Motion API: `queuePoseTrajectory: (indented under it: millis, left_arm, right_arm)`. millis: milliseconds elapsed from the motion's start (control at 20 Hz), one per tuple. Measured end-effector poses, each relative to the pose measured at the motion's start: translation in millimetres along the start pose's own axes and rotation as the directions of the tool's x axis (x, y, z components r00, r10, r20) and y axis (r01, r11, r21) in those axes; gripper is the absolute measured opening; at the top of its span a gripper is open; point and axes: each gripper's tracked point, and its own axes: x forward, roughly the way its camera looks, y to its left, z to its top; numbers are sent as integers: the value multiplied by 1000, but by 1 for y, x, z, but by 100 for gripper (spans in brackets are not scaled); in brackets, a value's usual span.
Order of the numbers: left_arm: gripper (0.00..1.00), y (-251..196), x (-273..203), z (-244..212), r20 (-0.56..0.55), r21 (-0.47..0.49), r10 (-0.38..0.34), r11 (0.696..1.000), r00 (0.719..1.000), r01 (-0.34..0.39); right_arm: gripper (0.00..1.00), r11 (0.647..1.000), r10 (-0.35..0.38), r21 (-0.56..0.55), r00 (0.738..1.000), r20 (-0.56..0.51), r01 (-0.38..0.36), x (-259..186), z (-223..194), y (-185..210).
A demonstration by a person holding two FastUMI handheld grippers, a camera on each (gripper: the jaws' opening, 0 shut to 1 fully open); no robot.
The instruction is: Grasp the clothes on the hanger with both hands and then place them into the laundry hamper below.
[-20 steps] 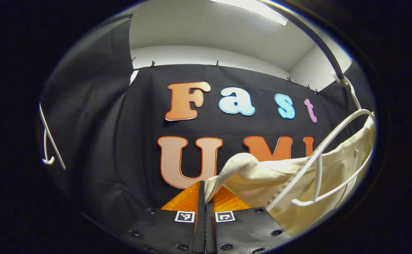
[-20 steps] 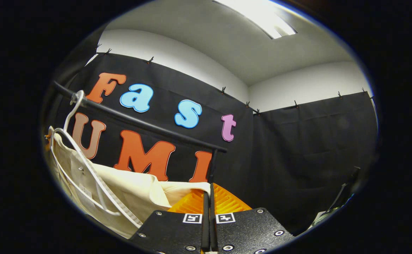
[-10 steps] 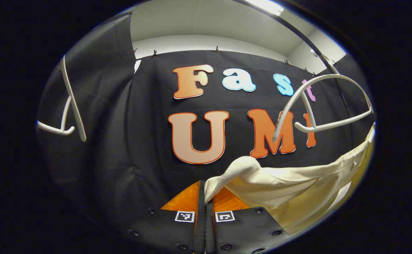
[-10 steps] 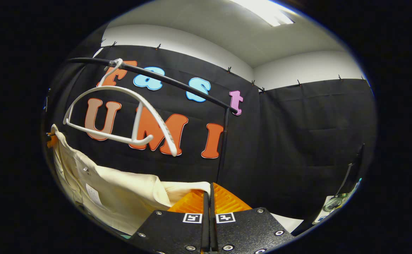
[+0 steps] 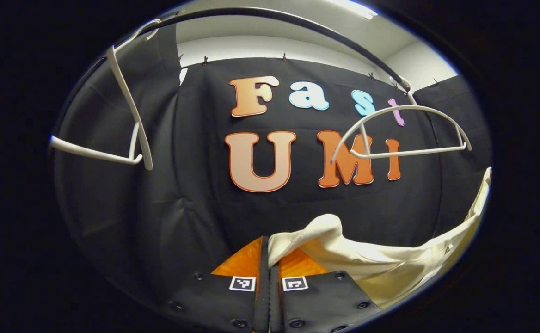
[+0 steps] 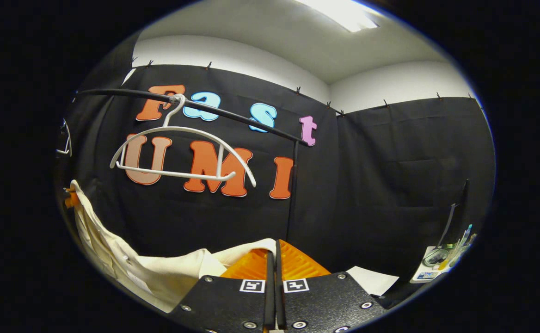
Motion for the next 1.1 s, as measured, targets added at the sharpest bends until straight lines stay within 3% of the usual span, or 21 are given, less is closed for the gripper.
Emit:
queuePoseTrajectory:
  millis: [250,400,600,850,1100]
  left_arm:
    - [7,-45,-44,-24,-69,-33,-121,992,990,119]
    - [7,-77,-63,-47,-121,-104,-208,975,971,196]
    - [7,-113,-75,-79,-190,-119,-279,958,941,261]
    - [7,-147,-85,-118,-269,-150,-347,937,899,317]
    - [7,-167,-101,-175,-392,-168,-380,925,838,341]
  right_arm:
    - [0,997,65,34,996,-59,-63,-38,-22,44]
    - [0,992,130,20,987,-95,-129,-54,-43,70]
    - [0,975,212,107,963,-163,-196,-62,-76,103]
    - [0,973,227,115,932,-283,-202,-64,-136,118]
    - [1,962,253,202,875,-413,-183,-84,-210,133]
